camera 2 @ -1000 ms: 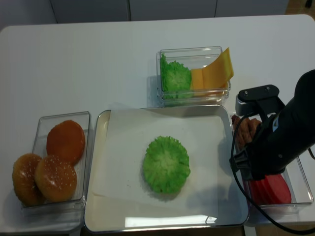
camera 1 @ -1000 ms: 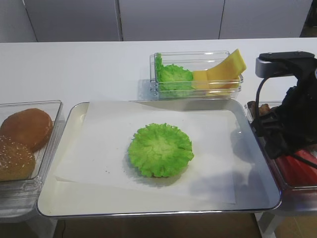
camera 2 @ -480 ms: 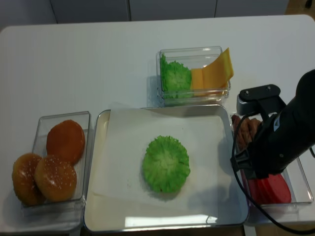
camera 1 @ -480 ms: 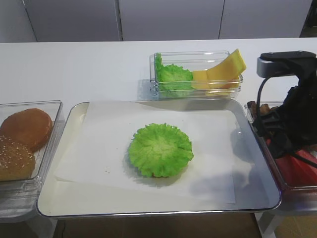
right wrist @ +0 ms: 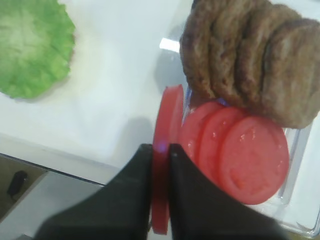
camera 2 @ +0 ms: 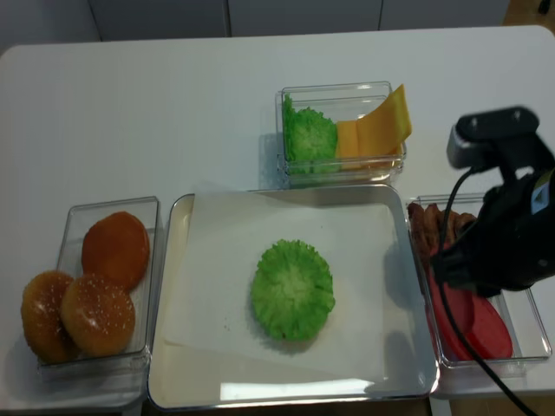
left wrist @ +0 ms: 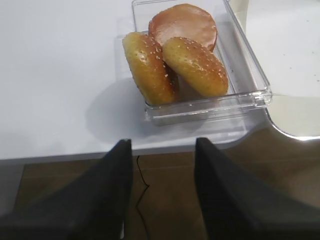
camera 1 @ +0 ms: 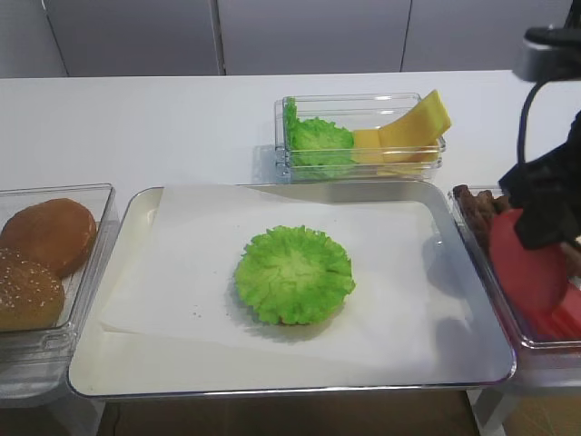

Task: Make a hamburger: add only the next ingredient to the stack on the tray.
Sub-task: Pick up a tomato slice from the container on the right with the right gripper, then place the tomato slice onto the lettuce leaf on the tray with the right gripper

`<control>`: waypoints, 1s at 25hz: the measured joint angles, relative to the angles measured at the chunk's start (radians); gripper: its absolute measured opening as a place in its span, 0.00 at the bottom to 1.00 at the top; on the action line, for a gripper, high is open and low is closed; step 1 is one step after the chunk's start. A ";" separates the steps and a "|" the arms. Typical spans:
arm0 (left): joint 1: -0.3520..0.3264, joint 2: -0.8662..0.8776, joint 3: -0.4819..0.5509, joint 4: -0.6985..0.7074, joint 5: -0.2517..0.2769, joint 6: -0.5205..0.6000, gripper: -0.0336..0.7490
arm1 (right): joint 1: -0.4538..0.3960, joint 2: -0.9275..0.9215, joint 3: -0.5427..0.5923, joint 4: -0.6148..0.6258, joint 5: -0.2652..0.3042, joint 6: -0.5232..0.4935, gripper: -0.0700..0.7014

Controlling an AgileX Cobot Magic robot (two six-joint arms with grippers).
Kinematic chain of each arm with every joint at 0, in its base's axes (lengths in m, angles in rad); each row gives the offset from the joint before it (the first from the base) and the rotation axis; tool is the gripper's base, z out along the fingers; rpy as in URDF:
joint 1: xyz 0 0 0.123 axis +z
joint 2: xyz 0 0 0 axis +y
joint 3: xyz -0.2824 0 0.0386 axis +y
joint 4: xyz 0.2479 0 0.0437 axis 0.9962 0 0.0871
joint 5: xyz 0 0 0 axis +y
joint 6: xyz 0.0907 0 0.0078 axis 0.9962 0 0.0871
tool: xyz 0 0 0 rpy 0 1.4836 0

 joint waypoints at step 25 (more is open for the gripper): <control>0.000 0.000 0.000 0.000 0.000 0.000 0.43 | 0.503 0.279 -0.269 -0.339 -0.052 0.375 0.19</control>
